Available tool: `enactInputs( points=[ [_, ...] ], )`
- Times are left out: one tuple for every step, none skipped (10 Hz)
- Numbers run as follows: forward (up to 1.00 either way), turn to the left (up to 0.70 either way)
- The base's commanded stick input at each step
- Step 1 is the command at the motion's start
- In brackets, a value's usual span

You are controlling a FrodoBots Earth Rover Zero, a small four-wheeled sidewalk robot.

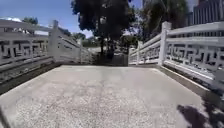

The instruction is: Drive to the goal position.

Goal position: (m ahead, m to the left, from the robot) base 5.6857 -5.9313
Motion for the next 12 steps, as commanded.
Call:
enactInputs(
  points=[
    [0.45, 0.0],
    [0.45, 0.0],
    [0.45, 0.0],
    [0.45, 0.0],
    [0.45, 0.0],
    [0.45, 0.0],
    [0.45, 0.0],
    [0.45, 0.0],
    [0.45, 0.0],
    [0.45, 0.0],
    [0.45, 0.0],
    [0.45, 0.0]
  ],
)
